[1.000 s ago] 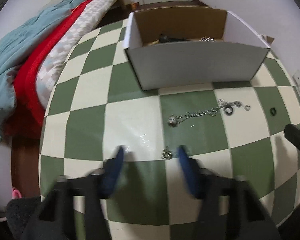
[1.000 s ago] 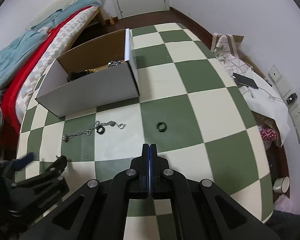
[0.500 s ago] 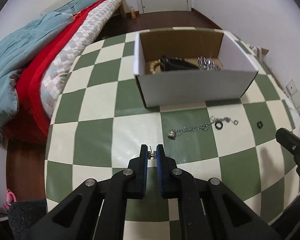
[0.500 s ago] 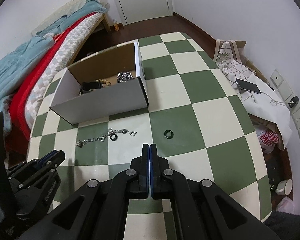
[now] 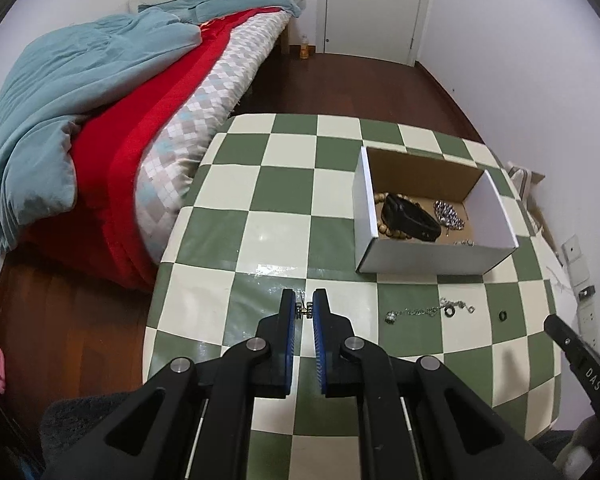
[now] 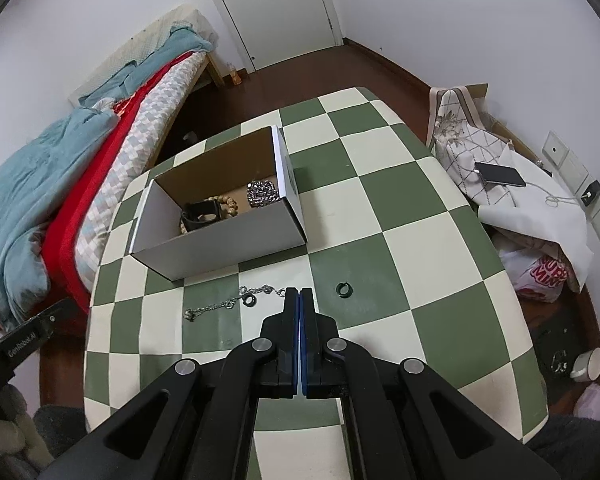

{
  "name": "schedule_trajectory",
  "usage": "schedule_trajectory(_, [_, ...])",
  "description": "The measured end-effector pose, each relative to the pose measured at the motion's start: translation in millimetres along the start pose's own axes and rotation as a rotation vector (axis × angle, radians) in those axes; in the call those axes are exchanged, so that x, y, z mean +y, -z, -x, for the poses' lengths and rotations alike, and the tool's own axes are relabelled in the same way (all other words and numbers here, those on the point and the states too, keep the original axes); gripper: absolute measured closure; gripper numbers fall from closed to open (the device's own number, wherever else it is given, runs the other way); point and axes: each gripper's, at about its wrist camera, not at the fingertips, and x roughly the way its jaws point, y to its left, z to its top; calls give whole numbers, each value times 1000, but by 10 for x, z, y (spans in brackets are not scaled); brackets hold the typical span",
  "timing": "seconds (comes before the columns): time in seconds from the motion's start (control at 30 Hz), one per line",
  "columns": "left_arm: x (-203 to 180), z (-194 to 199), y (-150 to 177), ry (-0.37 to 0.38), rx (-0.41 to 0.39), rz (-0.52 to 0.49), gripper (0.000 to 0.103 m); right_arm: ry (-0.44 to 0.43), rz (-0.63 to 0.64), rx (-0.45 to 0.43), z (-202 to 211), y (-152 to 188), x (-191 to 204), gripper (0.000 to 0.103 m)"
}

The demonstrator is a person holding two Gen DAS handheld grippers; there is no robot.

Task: Organize jewelry
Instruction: 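Lower the small silver piece into the box and open the left gripper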

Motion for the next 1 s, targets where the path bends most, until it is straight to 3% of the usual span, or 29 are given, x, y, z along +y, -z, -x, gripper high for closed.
schedule_trajectory(0.17, [-188,45,-252,65,-10,-18,97,-47,23,-7,41,-189,141,103])
schedule_trajectory(0.4, [-535,-201,-962,161,14,-68,97,-105,96,-9,-148,-853,499,103])
schedule_trajectory(0.57, [-685,-587,-1310,159,85,-113,97,-120,125,82,-575,-1306,647,103])
schedule_trajectory(0.73, [-744,-848,-1433,144,130,-128,97,-105,137,185,-993,-1530,668,103])
schedule_trajectory(1.0, [-827,-1164,-1463,138,236,-128,94,-71,165,277,-1302,-1643,712,102])
